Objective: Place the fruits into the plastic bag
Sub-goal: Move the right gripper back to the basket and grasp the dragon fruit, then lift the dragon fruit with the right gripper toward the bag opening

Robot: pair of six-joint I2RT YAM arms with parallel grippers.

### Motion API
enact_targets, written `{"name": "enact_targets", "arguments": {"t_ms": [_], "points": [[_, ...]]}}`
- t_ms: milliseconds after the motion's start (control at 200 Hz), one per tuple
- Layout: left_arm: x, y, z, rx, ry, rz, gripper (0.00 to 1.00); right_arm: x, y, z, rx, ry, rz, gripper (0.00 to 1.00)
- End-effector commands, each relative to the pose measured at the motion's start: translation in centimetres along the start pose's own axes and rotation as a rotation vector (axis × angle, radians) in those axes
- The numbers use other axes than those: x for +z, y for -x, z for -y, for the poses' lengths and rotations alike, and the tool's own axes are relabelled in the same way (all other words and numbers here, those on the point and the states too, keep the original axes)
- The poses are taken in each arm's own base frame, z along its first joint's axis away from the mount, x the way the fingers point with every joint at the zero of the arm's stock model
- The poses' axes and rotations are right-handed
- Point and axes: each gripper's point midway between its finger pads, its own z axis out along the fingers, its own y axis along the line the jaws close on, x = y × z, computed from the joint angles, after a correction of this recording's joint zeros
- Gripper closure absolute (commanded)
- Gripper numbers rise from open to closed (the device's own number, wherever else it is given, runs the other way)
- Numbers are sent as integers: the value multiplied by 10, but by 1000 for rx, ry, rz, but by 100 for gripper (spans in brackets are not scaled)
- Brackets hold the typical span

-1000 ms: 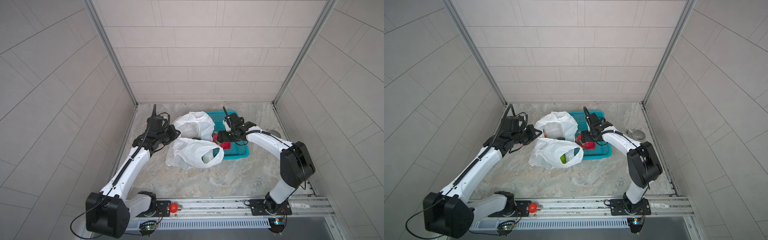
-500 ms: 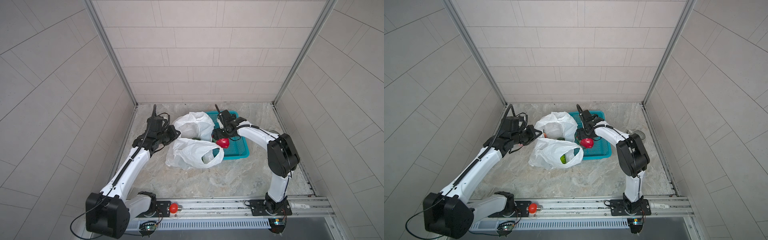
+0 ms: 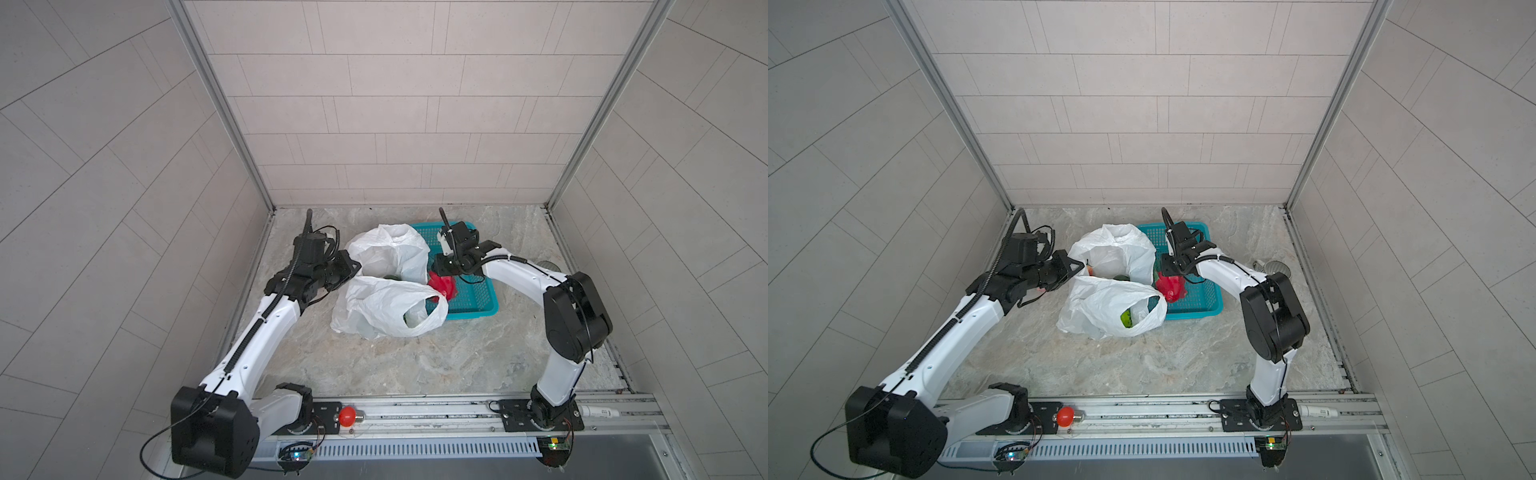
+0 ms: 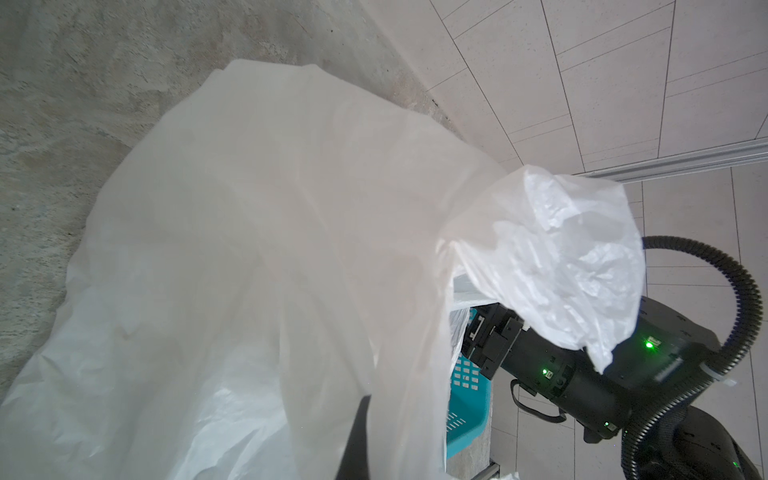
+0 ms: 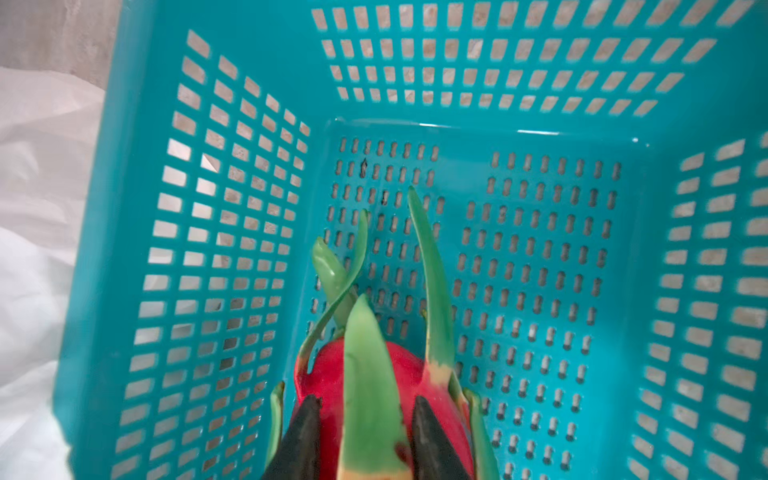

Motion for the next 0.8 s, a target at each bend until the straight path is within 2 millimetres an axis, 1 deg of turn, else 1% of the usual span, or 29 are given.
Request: {"name": "enact_targets", "arguments": {"t_ms": [0,255,375,500,791], "points": [[-6,3,4,21,-7,19,100,-5,-29,18,54,-23,-97,76],[-7,3,5,23,-12,21,100,-28,-21,33,117,-9,-42,88],[-7,4,6,25,-12,18,100,-39,-19,34,123,-6,-18,92],[-6,5,8,26,-15,16,100,-51,-11,29,123,17,17,94],[-5,8,11,27,-20,15,100,-86,16,17,106,50,119,95]]}}
